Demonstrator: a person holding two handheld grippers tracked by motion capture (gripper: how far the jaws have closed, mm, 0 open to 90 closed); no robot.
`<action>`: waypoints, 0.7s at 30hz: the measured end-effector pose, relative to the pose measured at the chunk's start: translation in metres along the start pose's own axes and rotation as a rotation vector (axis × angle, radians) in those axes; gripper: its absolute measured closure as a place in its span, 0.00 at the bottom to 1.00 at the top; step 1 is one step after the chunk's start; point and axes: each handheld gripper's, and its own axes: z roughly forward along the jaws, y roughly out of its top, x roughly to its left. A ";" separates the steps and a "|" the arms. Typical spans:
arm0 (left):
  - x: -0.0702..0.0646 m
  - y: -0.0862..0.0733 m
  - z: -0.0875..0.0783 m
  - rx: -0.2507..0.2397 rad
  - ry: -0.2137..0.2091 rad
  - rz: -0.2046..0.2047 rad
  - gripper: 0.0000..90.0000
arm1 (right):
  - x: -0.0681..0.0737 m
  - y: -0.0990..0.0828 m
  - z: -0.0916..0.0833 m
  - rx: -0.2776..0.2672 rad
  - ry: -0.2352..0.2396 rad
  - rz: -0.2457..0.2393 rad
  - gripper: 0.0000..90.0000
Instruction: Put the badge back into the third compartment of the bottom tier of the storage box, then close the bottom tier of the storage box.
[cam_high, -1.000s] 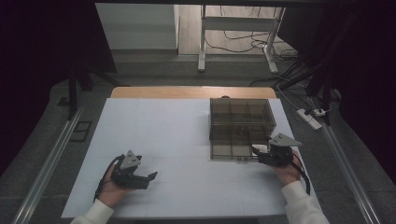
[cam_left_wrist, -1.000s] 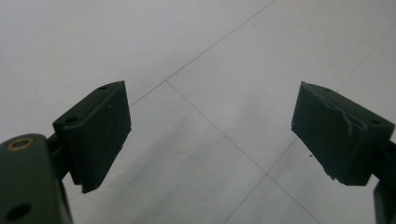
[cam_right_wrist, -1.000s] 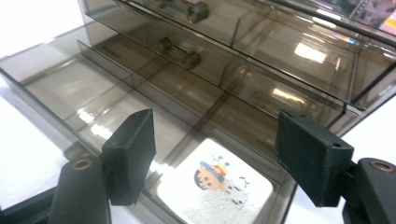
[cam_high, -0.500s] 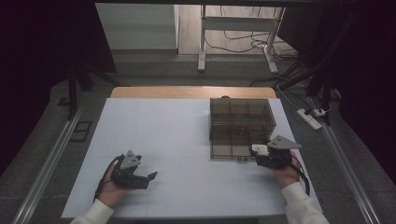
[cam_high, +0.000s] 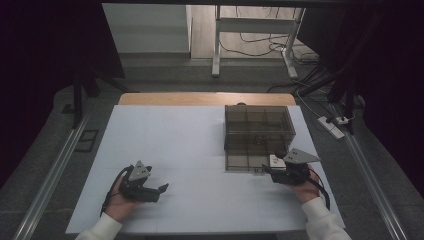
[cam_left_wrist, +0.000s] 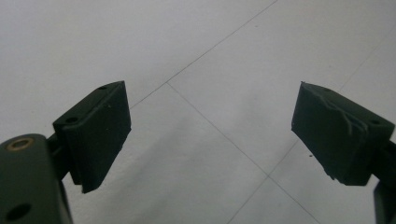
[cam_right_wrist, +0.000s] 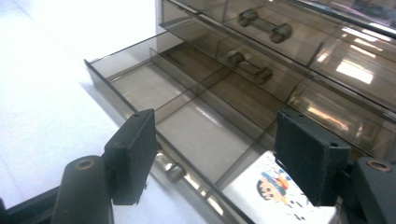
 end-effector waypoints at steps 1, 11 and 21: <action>0.000 0.000 0.000 0.000 0.000 0.000 0.14 | 0.001 0.000 0.000 0.004 0.006 -0.002 0.33; 0.000 0.000 0.001 0.001 -0.001 0.000 0.14 | 0.008 0.000 0.004 0.032 0.055 -0.023 0.33; 0.000 0.000 0.000 -0.001 0.002 -0.001 0.14 | 0.008 0.000 0.004 0.040 0.056 -0.026 0.33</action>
